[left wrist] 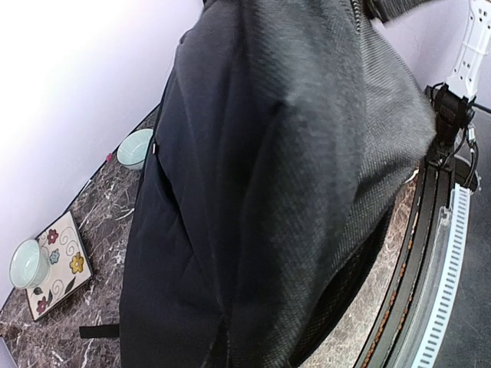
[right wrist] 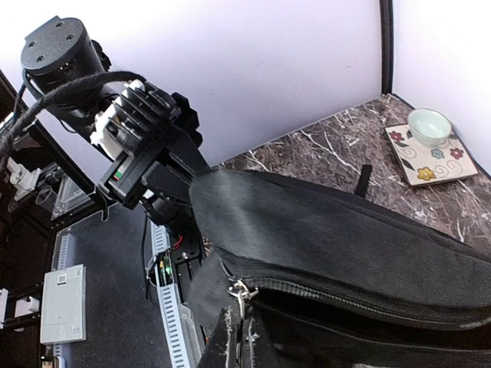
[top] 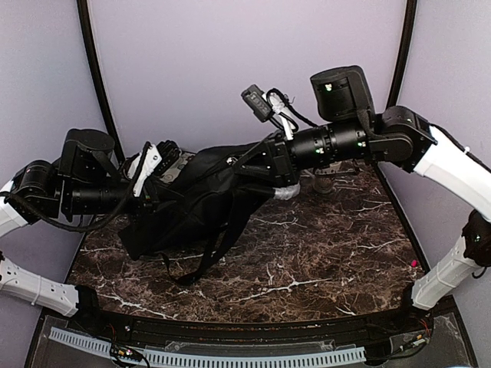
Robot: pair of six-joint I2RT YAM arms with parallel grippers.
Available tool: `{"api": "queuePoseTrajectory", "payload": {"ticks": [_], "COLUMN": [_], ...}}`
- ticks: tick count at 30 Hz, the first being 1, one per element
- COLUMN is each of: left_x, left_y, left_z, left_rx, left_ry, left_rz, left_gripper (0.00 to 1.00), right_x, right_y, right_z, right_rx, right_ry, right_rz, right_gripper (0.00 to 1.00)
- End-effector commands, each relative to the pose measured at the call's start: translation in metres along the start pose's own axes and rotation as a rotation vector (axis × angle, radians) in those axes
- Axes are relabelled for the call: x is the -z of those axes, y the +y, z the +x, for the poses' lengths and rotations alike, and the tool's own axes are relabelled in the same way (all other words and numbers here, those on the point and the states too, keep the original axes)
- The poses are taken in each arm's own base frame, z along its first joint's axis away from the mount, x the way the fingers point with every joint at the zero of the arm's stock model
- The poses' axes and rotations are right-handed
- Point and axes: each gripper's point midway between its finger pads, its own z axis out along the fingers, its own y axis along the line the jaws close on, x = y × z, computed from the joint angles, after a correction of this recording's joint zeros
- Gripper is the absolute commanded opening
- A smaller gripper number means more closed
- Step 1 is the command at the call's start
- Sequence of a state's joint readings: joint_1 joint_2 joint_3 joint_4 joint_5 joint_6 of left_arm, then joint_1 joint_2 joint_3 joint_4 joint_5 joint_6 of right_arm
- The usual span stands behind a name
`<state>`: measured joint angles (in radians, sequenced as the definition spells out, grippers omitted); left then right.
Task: Pack the student bag
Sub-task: Zip the student bag into the largest pocket of the bag.
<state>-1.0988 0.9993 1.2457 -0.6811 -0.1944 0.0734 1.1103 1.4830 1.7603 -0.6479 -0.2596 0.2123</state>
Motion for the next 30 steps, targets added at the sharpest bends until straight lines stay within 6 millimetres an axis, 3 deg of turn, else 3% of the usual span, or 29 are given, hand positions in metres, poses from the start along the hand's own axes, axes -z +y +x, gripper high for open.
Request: {"api": "queuePoseTrajectory", "payload": {"ticks": [1, 5, 13, 18, 25, 27, 30], "left_x": [0.012, 0.014, 0.028, 0.038, 0.055, 0.054, 0.049], "left_y": [0.02, 0.019, 0.024, 0.024, 0.028, 0.027, 0.023], "left_z": [0.044, 0.048, 0.032, 0.028, 0.027, 0.031, 0.034], "left_rx": [-0.037, -0.046, -0.011, -0.027, 0.017, 0.019, 0.025], "left_ry": [0.135, 0.145, 0.076, 0.019, -0.053, -0.036, -0.012], "left_rz": [-0.097, -0.091, -0.107, -0.097, -0.106, -0.102, -0.085], "left_gripper": [0.0, 0.0, 0.0, 0.0, 0.0, 0.0, 0.0], "right_x": [0.089, 0.091, 0.061, 0.039, 0.025, 0.022, 0.023], "right_y": [0.005, -0.008, -0.036, -0.068, -0.115, -0.115, -0.1], "right_z": [-0.065, -0.046, -0.008, 0.025, 0.06, 0.06, 0.042], "right_rx": [0.077, 0.06, 0.003, -0.053, -0.142, -0.154, -0.149], "right_ry": [-0.298, -0.269, -0.22, -0.195, -0.138, -0.126, -0.16], "right_rz": [0.055, 0.08, 0.096, 0.114, 0.176, 0.159, 0.079], "right_gripper": [0.0, 0.0, 0.0, 0.0, 0.0, 0.0, 0.0]}}
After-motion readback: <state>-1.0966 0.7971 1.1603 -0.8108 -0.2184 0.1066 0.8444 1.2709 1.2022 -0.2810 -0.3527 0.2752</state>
